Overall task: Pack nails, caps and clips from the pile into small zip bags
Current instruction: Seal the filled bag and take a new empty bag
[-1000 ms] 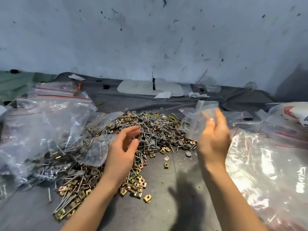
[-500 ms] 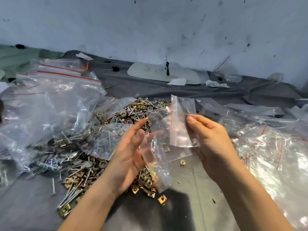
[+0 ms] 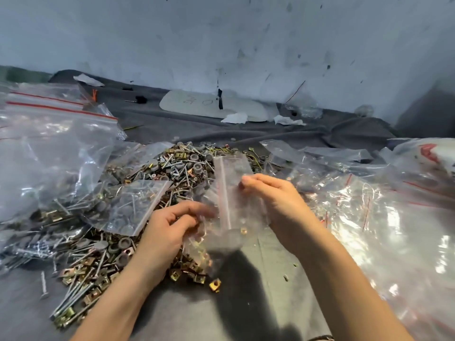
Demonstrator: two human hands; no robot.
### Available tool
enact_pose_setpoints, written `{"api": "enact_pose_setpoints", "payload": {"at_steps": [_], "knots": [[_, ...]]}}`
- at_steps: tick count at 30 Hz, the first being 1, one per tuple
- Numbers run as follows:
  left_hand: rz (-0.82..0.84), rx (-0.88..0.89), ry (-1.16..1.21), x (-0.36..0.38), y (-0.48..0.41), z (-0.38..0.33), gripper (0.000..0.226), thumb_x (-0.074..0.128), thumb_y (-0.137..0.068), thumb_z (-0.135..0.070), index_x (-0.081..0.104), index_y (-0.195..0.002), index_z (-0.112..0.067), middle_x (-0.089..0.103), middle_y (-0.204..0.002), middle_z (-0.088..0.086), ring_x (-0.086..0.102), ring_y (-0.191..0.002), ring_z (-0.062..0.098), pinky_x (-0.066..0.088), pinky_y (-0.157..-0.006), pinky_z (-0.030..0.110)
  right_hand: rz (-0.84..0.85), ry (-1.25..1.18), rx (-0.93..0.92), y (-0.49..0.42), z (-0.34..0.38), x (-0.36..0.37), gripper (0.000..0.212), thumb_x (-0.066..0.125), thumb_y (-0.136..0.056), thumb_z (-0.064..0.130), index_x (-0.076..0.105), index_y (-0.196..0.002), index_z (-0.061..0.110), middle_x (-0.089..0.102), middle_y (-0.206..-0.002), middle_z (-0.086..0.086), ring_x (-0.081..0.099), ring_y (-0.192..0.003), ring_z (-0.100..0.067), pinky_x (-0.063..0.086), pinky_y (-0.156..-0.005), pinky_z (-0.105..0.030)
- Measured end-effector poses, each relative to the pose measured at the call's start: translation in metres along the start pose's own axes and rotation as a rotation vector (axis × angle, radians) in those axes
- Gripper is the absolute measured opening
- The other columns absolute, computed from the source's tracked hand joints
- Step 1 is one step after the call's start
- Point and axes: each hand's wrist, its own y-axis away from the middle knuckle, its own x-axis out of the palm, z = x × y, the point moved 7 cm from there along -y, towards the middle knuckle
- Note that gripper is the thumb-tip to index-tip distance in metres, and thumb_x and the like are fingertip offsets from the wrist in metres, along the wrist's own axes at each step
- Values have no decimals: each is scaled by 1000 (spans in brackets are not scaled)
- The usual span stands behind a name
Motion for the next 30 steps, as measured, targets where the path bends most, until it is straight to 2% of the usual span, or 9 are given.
{"api": "enact_pose_setpoints", "payload": {"at_steps": [5,8,10,12,15,17,20,25,30], "knots": [[86,-3,302,10,6,-2,40,45,-87,-35,78,-68,-26,71,-66,-5,67,-64,6,55,-63,17,58,240,34,2,-2,8,21,64,-90,23,70,-70,20,65,-62,11,57,-57,1,39,-65,-20],[103,-49,320,7,7,2,69,57,-64,-86,81,-84,-24,76,-90,3,72,-85,13,55,-73,19,75,238,38,3,-1,8,22,63,-91,24,68,-71,17,62,-65,8,55,-63,-7,40,-68,-24],[162,-58,287,11,7,0,86,55,-55,-93,79,-98,-23,75,-105,7,71,-100,19,54,-81,22,101,260,58,4,-4,11,23,63,-90,25,65,-71,12,60,-67,1,52,-61,-11,40,-63,-24],[168,-59,208,14,7,1,81,60,-59,-88,77,-104,-24,73,-110,7,69,-105,22,55,-87,30,129,309,77,5,-6,14,27,63,-90,27,60,-68,12,55,-65,0,48,-57,-11,38,-57,-22],[124,33,13,17,6,-7,19,66,-88,-47,78,-97,-34,74,-107,-3,69,-102,13,53,-85,20,146,424,81,7,-7,16,35,63,-89,33,63,-59,16,48,-60,-2,39,-52,-11,34,-51,-19],[115,55,-61,18,6,-8,22,57,-88,-29,79,-88,-35,75,-102,-12,69,-98,5,49,-80,11,118,537,79,7,-8,12,39,64,-87,39,69,-57,15,40,-54,-4,31,-47,-13,29,-45,-19],[45,12,-59,12,5,-4,23,54,-83,-28,74,-93,-28,76,-94,-10,71,-93,12,54,-78,17,58,573,72,6,-9,7,45,66,-84,45,72,-66,3,31,-41,4,23,-36,-10,22,-38,-16],[-66,-39,-8,-1,3,-4,34,53,-81,-34,74,-99,-15,76,-99,-1,69,-97,26,53,-82,48,-438,543,5,-1,5,-56,40,64,-87,37,71,-62,7,48,-43,2,35,-39,-7,29,-43,-20],[-111,-42,21,-6,5,-1,21,55,-89,-23,70,-80,-10,74,-72,-2,67,-59,5,47,-48,12,-1114,448,117,34,-5,-154,13,58,-87,16,68,-92,22,66,-106,-6,57,-92,-25,42,-81,-29]]}}
